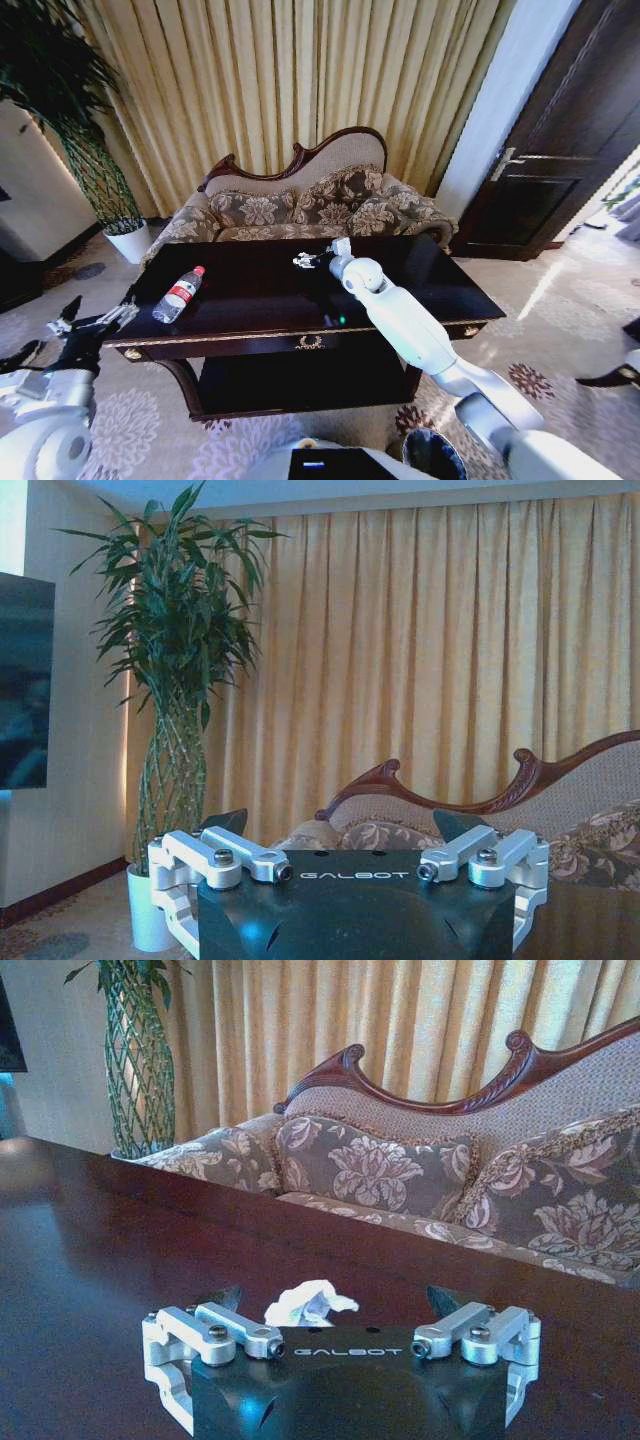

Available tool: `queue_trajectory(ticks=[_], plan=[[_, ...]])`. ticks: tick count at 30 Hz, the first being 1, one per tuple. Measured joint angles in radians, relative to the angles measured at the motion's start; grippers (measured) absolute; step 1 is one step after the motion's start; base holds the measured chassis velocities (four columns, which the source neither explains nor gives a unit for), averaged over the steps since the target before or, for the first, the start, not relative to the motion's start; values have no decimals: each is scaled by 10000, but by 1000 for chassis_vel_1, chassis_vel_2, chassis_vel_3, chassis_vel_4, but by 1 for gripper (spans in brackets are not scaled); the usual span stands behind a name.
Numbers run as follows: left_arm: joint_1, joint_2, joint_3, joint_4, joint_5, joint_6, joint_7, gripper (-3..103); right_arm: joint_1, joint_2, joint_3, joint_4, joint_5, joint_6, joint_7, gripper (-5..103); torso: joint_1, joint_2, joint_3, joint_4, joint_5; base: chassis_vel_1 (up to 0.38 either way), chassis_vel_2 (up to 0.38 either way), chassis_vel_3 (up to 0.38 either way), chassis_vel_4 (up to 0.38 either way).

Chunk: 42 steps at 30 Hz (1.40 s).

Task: Move to the front of the table and place the trash on the table into the trash bin.

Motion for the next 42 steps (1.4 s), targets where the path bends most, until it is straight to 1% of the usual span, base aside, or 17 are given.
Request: queue_trajectory(ticks=[14,15,17,19,22,23,25,26,28,29,31,32,34,35,38,39,42], plan=[[5,-60,-10,0,4,-69,5,100,92,666,-75,-848,-393,269,0,100,0,0,0,0,0,0,0,0,0],[-4,-60,-10,8,5,-69,5,100,91,672,-75,-869,-416,291,0,103,0,0,0,0,0,0,0,0,0],[-9,-60,-10,18,4,-70,5,100,90,679,-75,-895,-441,335,0,100,0,-1,0,-1,0,0,0,0,0],[-15,-58,-3,34,5,-71,5,100,79,679,-72,-911,-460,389,0,95,0,0,0,0,0,0,0,0,0],[-87,-43,84,62,20,-73,5,100,-27,637,-16,-905,-488,465,0,79,0,0,0,0,-1,0,0,0,0],[-87,-43,84,62,20,-73,5,100,-27,637,-16,-905,-488,465,0,79,0,0,0,0,-1,0,0,0,0],[-140,-24,123,52,21,-69,3,100,-116,565,49,-831,-502,495,0,68,0,0,0,-1,0,0,0,0,0],[-140,-24,123,52,21,-69,3,100,-116,565,49,-831,-502,495,0,68,0,0,0,-1,0,0,0,0,0],[-164,9,143,22,22,-54,2,100,-203,471,122,-721,-503,508,1,57,0,0,0,-1,1,0,0,0,0],[-164,9,143,22,22,-54,2,100,-203,471,122,-721,-503,508,1,57,0,0,0,-1,1,0,0,0,0],[-166,21,146,-5,16,-49,-1,100,-270,399,173,-600,-494,523,0,46,0,0,0,-1,1,0,0,0,0],[-166,21,146,-5,16,-49,-1,100,-270,399,173,-600,-494,523,0,46,0,0,0,-1,1,0,0,0,0],[-164,26,139,-28,-2,-50,-12,100,-331,353,211,-478,-475,529,1,35,0,0,0,0,0,0,0,0,0],[-164,26,139,-28,-2,-50,-12,100,-331,353,211,-478,-475,529,1,35,0,0,0,0,0,0,0,0,0],[-150,28,115,-56,-26,-50,-21,100,-437,333,242,-385,-468,570,1,19,0,0,0,0,1,0,0,0,0],[-150,28,115,-56,-26,-50,-21,100,-437,333,242,-385,-468,570,1,19,0,0,0,0,1,0,0,0,0],[-87,8,78,-59,-39,-68,-21,100,-542,317,260,-325,-467,675,0,8,0,-1,0,0,1,0,0,0,0]])
